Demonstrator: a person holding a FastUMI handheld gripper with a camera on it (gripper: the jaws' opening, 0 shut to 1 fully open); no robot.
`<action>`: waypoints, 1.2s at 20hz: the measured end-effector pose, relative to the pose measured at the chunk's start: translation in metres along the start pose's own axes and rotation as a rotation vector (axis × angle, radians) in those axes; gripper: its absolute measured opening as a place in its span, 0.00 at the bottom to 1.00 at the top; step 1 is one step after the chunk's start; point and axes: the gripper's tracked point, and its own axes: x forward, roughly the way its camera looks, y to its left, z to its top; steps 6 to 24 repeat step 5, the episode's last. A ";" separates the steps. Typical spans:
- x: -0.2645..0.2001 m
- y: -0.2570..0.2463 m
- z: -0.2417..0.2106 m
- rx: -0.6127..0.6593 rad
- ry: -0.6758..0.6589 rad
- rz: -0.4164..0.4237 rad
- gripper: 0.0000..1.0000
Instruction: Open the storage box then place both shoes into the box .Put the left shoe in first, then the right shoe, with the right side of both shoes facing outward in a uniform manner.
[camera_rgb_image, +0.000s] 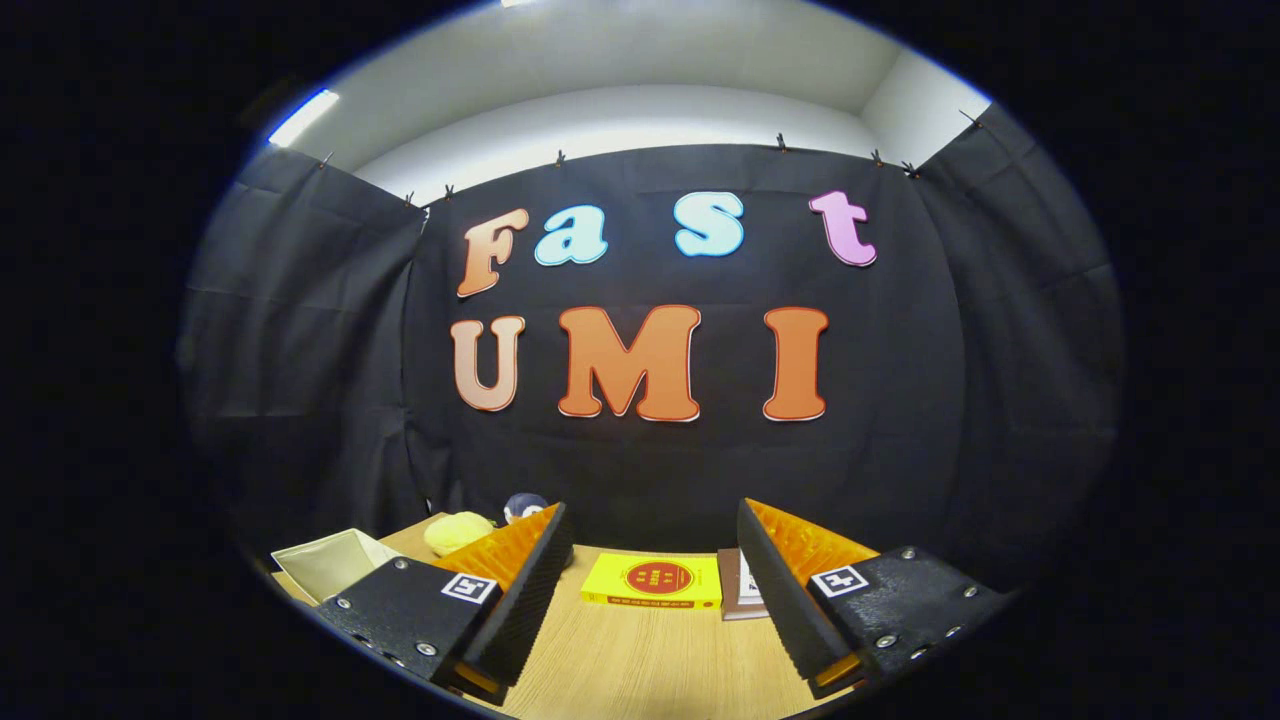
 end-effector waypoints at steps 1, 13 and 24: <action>-0.002 0.000 0.000 0.000 -0.006 0.001 0.98; -0.005 -0.004 0.010 -0.025 -0.046 0.002 0.98; -0.005 -0.004 0.010 -0.025 -0.046 0.002 0.98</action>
